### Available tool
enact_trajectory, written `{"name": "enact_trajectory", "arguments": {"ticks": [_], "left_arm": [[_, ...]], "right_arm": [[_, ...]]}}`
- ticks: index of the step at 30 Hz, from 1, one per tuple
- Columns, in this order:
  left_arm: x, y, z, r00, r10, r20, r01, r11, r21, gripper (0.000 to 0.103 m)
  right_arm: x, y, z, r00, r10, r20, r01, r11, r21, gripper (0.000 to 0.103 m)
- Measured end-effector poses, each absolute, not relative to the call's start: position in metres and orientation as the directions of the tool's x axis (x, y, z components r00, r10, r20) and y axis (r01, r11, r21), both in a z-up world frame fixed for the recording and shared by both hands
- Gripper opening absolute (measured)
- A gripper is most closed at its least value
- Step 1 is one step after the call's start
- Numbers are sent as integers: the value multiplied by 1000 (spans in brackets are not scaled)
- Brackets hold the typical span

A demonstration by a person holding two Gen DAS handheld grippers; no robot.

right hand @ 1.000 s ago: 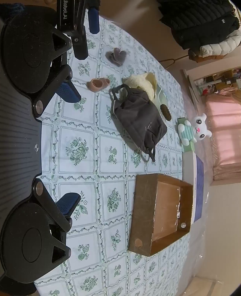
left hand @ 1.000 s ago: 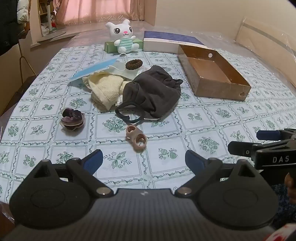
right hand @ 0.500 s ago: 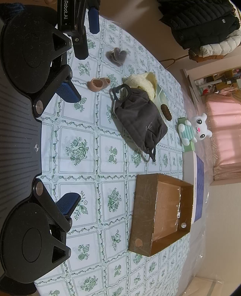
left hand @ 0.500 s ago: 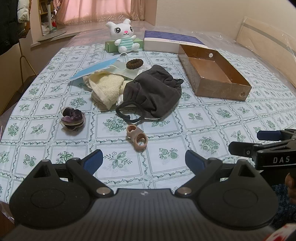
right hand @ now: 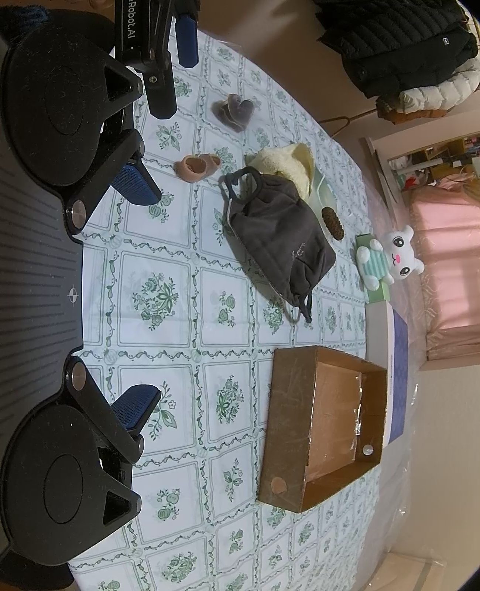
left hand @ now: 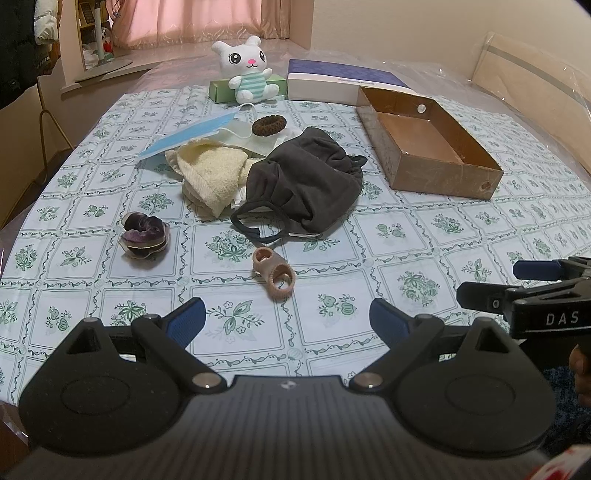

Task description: Organize soft objects

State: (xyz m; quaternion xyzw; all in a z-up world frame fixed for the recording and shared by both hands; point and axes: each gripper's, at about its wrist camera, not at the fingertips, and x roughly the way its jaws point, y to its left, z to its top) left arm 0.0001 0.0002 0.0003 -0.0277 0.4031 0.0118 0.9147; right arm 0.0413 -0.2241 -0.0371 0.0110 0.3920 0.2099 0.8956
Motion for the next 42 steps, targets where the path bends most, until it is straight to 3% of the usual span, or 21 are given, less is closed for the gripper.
{"name": "enact_trajectory", "arguments": {"ticks": [42], "left_arm": [[2,1,-13,664,-5,-747,-43,998,-45,95]], "right_arm": [[44,-223,-47,596,384,-705,-365,912,189,103]]}}
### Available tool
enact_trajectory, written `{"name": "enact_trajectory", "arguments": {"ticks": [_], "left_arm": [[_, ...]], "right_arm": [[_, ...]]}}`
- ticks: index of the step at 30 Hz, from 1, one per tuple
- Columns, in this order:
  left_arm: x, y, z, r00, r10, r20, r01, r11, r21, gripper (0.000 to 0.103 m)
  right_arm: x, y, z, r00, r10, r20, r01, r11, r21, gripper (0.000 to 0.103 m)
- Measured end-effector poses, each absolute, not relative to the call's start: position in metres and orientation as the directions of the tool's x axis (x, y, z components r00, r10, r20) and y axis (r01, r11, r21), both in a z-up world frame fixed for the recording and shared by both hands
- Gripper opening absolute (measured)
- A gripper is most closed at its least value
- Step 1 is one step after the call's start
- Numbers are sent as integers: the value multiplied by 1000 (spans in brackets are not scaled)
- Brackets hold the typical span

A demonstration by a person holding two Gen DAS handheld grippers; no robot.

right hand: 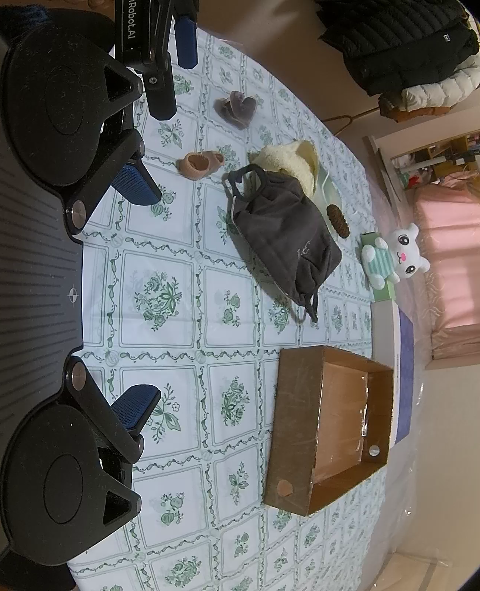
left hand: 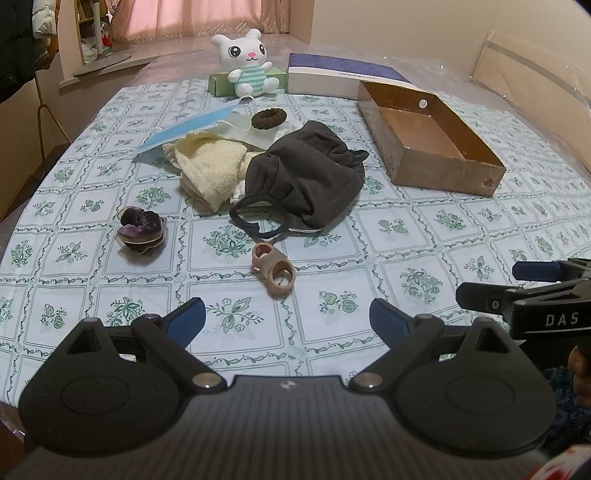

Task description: Organize soft objects

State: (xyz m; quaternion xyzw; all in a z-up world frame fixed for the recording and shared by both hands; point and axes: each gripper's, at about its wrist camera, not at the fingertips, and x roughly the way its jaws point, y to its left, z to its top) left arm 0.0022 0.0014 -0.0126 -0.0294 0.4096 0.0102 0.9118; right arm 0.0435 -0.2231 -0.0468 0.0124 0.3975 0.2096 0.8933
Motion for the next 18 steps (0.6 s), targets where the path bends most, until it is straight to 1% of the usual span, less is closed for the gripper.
{"name": "enact_trajectory", "arguments": {"ticks": [18], "left_arm": [[15,3,-21,639,-27,-769,-35,997,-65,94]], "right_arm": [[51,-222,-52,591,383,-710,-360,913,193,103]]}}
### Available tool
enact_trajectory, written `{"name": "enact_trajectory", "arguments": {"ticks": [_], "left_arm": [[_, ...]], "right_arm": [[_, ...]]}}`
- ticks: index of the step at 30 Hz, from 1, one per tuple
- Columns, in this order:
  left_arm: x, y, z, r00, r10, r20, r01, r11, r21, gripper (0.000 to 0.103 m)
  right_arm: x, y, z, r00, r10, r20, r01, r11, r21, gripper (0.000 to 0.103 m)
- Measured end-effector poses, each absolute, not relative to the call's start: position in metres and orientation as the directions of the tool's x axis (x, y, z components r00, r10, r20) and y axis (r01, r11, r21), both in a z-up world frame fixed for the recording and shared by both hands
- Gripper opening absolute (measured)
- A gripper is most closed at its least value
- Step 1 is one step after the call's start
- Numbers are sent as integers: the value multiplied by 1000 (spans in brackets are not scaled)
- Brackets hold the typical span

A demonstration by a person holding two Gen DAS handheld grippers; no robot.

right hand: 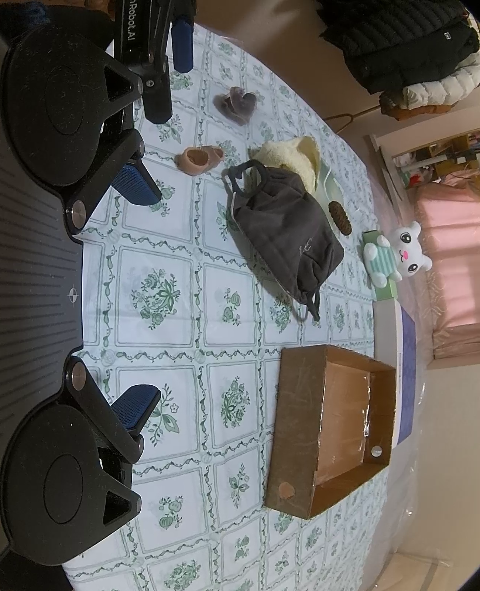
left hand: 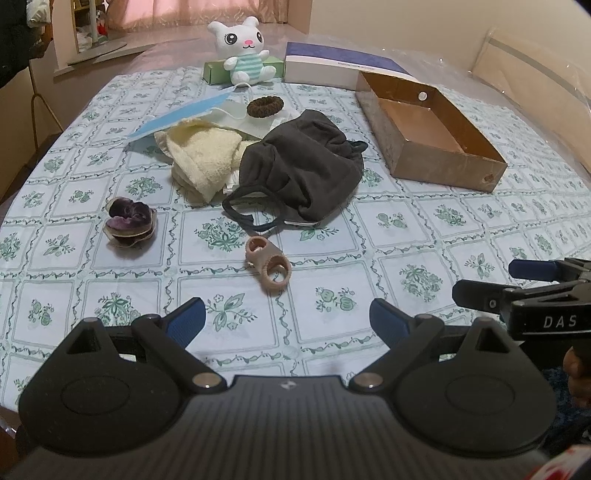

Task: Organize soft objects
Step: 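Grasp the beige ring item with the left tool while the right tool grasps the grey bag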

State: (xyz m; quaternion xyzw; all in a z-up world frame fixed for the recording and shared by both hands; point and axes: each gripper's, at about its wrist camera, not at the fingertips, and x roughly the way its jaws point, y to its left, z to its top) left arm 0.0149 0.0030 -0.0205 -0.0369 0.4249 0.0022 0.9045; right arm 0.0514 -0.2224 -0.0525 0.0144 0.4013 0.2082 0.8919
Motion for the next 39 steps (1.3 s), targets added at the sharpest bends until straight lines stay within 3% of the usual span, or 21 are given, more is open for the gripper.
{"name": "enact_trajectory", "arguments": {"ticks": [7,12,22,26,33,39], "left_arm": [[37,6,-35,633,17,-774,-66,997,-32,88],[54,11,-46,617,39,-786,-86,996,-19,77],[81,15,-64,587,38,-808,-105,994,-29,68],[87,15,-67,588,35,-808,-98,995,-28,56],[89,11,-68,601,9,-799,-48,999,-26,26],[86,18,-64,625,56,-778,-63,998,22,21]], "right_arm": [[62,-220,-59,607,406,-683,-376,904,204,103],[77,-217,-63,613,432,-661,-385,895,227,103],[105,-209,-73,608,457,-649,-388,885,258,103],[113,-206,-77,606,458,-650,-389,884,259,103],[124,-197,-79,602,474,-643,-409,874,262,102],[130,-182,-80,589,507,-630,-449,853,266,95]]}}
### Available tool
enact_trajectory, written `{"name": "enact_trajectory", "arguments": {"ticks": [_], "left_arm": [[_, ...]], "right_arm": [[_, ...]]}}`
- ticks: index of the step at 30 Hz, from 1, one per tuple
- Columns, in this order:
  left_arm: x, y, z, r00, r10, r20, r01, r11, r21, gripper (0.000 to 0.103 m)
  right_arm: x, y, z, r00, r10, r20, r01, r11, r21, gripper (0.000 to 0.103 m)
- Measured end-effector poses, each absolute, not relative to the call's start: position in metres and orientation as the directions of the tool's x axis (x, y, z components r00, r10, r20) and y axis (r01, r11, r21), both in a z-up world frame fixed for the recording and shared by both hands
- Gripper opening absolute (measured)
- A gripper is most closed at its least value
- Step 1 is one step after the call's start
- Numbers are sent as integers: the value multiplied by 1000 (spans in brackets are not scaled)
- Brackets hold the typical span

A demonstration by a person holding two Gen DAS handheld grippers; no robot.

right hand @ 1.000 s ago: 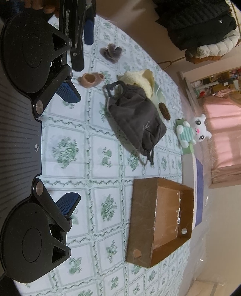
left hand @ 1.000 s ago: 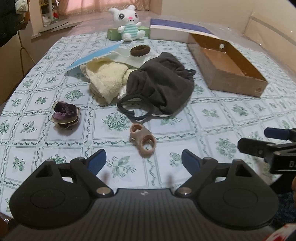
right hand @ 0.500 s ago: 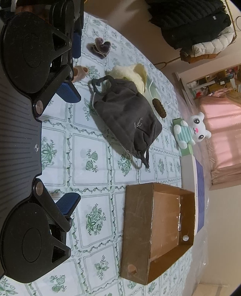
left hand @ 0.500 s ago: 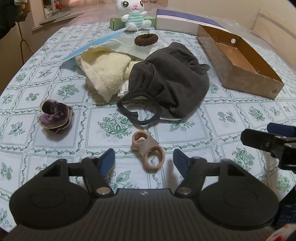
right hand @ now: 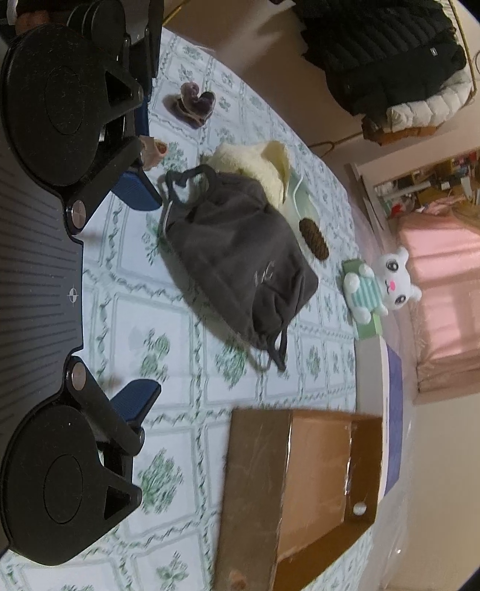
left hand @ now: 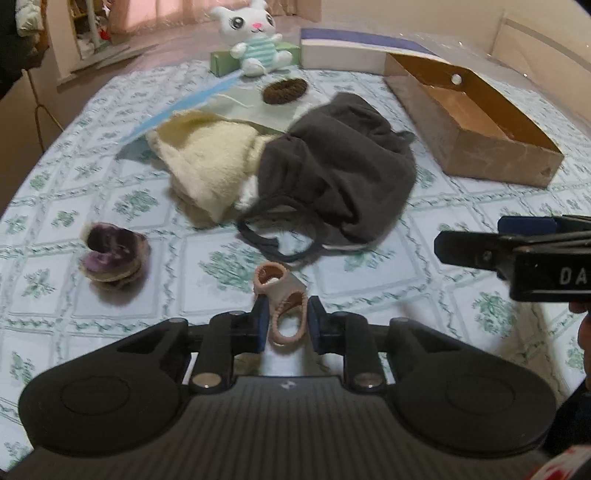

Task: Organize soft objects
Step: 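Grasp the beige ring item with the left tool while the right tool grasps the grey bag, then carry the beige item and grey bag into the cardboard tray and release both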

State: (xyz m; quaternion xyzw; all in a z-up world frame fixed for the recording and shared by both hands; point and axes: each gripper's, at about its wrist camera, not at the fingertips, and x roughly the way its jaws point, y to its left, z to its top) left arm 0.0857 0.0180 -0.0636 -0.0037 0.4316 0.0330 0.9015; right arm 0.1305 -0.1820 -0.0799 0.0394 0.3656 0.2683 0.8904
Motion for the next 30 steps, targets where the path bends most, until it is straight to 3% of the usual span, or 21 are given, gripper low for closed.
{"name": "enact_trajectory", "arguments": {"ticks": [14,15,17,18,20,21,30], "left_arm": [[101,48,-48,656,137,-742,-134,989,64,21],[101,50,-48,656,138,-742,-136,989,63,21],[102,51,-48,655,139,-742,-139,988,63,21],[102,52,-48,656,142,-741,-141,988,65,21],[102,52,-46,659,142,-738,-141,988,65,21],[101,52,-45,661,143,-737,-141,988,65,21],[96,40,-23,696,134,-706,-118,990,72,21]], "right_arm": [[171,-130,-90,588,529,-612,-465,840,279,83],[175,-128,-93,592,522,-613,-454,845,282,80],[181,-124,-96,605,509,-612,-442,854,273,58],[183,-123,-97,611,506,-609,-443,856,266,53],[185,-119,-99,621,486,-614,-447,864,232,17],[185,-119,-99,623,485,-614,-456,862,220,10],[153,-141,-58,713,527,-463,-541,833,114,6]]}}
